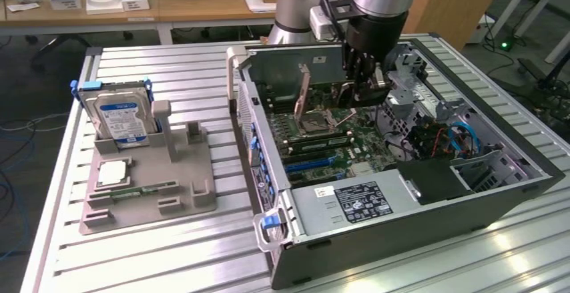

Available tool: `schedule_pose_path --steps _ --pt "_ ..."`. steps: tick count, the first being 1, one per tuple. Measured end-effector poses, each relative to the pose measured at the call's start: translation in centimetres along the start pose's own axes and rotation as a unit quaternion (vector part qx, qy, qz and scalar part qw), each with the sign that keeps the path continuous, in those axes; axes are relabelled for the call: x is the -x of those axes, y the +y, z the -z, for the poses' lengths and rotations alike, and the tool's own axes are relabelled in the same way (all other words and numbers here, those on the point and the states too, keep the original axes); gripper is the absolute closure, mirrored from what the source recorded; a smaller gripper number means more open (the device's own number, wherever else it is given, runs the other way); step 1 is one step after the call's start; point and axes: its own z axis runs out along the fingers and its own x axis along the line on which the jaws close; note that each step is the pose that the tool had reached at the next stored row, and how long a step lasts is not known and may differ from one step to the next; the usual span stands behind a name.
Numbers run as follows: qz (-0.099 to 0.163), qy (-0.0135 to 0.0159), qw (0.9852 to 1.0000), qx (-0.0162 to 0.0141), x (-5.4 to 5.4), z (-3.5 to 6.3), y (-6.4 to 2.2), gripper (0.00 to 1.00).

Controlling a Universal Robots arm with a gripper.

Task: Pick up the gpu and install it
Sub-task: 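Insert the gpu into the slot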

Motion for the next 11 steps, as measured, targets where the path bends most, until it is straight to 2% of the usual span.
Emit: schedule_pose_path --steps 7,11 --pt "0.000 0.0006 1.0000 0.0000 -0.1 -1.24 0.26 0.72" --pt "0.000 0.0023 1.0000 -0.0001 -0.1 -1.60 0.45 0.72"
